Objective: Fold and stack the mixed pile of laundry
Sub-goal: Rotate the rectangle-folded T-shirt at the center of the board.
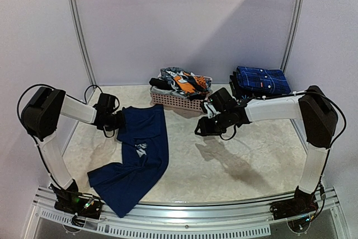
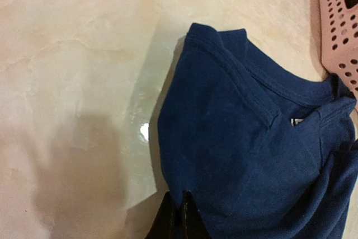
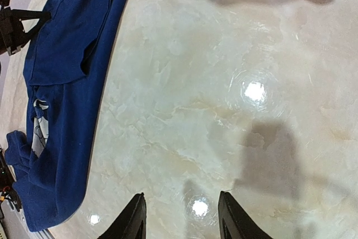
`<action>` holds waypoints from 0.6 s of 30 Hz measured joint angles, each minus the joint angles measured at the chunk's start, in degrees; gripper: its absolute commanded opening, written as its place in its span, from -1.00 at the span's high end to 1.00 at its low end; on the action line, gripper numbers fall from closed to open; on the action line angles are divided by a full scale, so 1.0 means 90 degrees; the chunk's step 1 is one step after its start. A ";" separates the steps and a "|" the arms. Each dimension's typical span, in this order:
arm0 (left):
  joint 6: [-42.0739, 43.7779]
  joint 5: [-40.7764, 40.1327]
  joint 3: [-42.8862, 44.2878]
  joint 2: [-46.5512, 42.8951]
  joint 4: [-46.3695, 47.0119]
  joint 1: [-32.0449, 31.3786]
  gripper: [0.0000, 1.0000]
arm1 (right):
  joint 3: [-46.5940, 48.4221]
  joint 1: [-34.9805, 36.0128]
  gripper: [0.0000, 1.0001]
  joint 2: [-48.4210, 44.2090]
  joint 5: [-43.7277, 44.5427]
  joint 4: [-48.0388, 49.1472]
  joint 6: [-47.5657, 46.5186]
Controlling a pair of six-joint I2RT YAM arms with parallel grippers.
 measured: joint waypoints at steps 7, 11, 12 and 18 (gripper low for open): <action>-0.0529 0.0012 0.0107 0.0005 0.0095 0.0437 1.00 | -0.0010 0.0000 0.12 0.0000 -0.0063 0.0046 0.0017; -0.0821 0.0029 0.0491 0.0117 0.0112 0.0699 1.00 | -0.0015 0.0000 0.12 0.0000 -0.0083 0.0049 0.0019; -0.0869 0.0029 0.0600 0.0170 0.0112 0.0746 1.00 | -0.0019 0.0000 0.12 0.0000 -0.0085 0.0049 0.0019; -0.0986 -0.0022 0.1659 0.0775 -0.0010 0.0906 1.00 | -0.0051 0.0000 0.13 0.0002 -0.0095 0.0090 0.0019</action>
